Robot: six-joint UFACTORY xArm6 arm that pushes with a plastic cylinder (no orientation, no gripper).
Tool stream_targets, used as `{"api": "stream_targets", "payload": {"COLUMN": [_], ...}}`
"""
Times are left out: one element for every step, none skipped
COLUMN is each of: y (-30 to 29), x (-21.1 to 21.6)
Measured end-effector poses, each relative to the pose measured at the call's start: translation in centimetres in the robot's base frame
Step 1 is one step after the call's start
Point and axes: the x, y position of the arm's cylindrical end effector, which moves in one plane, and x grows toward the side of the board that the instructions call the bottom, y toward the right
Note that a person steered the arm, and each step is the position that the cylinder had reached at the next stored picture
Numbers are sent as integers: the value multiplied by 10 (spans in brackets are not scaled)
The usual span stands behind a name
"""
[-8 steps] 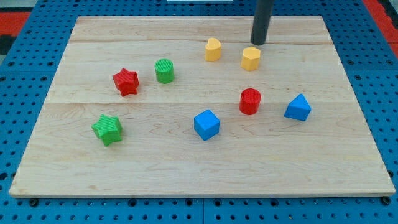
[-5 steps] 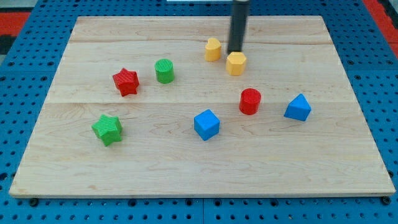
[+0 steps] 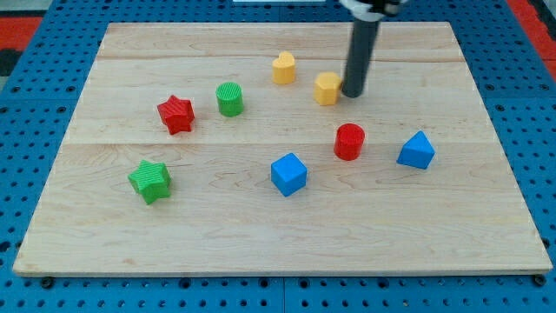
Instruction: Join yellow blocks and the green circle at the top center of the board
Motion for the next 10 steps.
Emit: {"api": "stream_targets", "payload": {"y": [-41,-51,-25,-32,-105,-172,-171,-146,-172,-227], "x": [-12,-14,1,43,61,51,-1,-24,-6,-17]}}
